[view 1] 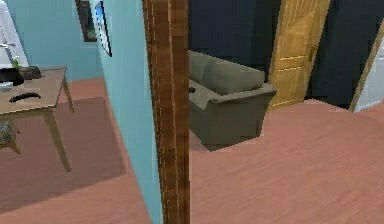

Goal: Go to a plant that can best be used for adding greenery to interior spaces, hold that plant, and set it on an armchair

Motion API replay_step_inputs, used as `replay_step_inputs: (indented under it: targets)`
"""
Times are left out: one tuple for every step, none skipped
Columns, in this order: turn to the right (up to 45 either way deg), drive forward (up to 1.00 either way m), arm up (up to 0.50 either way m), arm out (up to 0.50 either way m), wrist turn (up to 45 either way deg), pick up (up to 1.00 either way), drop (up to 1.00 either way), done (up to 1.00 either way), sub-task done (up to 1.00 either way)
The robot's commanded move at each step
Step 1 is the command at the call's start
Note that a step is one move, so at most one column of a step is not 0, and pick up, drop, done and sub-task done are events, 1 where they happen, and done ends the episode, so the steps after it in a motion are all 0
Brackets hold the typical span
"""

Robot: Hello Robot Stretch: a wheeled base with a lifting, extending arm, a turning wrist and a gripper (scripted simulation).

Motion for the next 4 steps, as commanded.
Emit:
replay_step_inputs:
  targets:
    - [-45.0, 0.0, 0.0, 0.0, 0.0, 0.0, 0.0, 0.0, 0.0]
    - [-45.0, 0.0, 0.0, 0.0, 0.0, 0.0, 0.0, 0.0, 0.0]
    - [-27.0, 0.0, 0.0, 0.0, 0.0, 0.0, 0.0, 0.0, 0.0]
    - [0.0, 0.25, 0.0, 0.0, 0.0, 0.0, 0.0, 0.0, 0.0]
